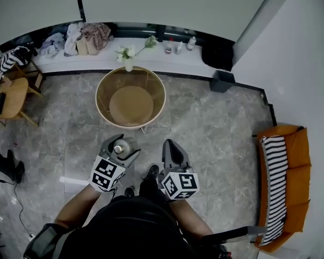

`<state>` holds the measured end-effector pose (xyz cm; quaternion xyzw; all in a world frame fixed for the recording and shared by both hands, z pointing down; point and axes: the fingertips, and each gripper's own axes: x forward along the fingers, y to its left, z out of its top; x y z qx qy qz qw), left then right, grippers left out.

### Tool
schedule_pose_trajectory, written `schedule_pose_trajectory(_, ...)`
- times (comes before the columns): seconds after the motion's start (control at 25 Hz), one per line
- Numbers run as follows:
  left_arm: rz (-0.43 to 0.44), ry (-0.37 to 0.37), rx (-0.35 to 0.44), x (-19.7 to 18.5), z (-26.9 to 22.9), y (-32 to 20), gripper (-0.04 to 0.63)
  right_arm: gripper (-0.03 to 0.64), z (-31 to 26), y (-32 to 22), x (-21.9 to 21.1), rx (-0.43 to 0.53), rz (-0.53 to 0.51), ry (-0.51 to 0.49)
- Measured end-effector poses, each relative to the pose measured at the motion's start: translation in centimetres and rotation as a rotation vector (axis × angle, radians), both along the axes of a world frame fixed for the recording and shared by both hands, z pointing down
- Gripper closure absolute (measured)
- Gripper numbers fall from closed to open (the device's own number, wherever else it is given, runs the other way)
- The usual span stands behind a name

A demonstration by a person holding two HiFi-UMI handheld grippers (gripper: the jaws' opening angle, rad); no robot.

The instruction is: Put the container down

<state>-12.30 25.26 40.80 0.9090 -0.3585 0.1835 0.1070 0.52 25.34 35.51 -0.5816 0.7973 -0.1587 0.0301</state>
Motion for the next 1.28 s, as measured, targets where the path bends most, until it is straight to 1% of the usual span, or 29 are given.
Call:
schedule_pose_trajectory(0.12,-0.020,-0.018,-0.013,1.2,0.7,-2.6,0.255,0.615,0.8,-2.5,1.1,-0.012,-0.019,-0.008)
schedule_pose_trajectory(0.32,-0.048,-0.042,-0.032,4.3,1.3,-6.2,0.255,0.615,1.9,-5.9,3.7,-0.043,-0.051,-0.038)
schedule_pose_trajectory(0.64,-0.085,-0.079,-0.010,8.3,0.2,-10.1,0.255,0.615,0.8,-10.3,7.8,-0.010,-0.085,-0.078)
schedule_pose_trajectory(0.88,-0.118,-0.090,0.005,10.0,-0.5,-11.9,0.255,0.615,0.3,-12.5,9.8,0.005,-0.108,-0.094)
schedule_pose_trajectory(1.28,-0.132,-0.100,-0.013,11.1,0.0,-13.9,0.255,0.615,0.5,-14.8,11.0,0.001,-0.115,-0.105)
